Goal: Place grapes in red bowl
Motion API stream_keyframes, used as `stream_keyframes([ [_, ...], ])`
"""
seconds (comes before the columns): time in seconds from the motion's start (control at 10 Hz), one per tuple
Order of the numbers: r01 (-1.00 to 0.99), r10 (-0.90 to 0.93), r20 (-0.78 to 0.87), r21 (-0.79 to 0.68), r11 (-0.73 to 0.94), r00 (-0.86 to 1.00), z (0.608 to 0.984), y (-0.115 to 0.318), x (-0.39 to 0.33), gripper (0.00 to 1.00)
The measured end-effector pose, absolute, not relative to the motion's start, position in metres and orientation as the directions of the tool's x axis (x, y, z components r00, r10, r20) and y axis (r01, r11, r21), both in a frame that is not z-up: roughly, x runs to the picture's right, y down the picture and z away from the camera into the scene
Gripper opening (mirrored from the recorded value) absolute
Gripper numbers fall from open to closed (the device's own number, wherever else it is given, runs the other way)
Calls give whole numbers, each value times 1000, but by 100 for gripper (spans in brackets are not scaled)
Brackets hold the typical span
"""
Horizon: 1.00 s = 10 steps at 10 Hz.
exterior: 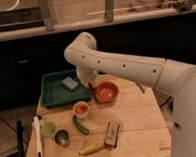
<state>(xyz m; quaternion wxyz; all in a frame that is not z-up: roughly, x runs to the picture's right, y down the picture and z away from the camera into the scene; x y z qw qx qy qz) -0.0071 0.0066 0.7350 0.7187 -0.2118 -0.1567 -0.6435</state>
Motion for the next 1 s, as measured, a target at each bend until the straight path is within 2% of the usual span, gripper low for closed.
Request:
stream_keyframes([
  [0.3, 982, -843, 506, -131, 134, 182, 758, 2, 28, 0],
  [1.0, 974, -813, 536, -149, 173, 227, 789, 2, 51, 0],
])
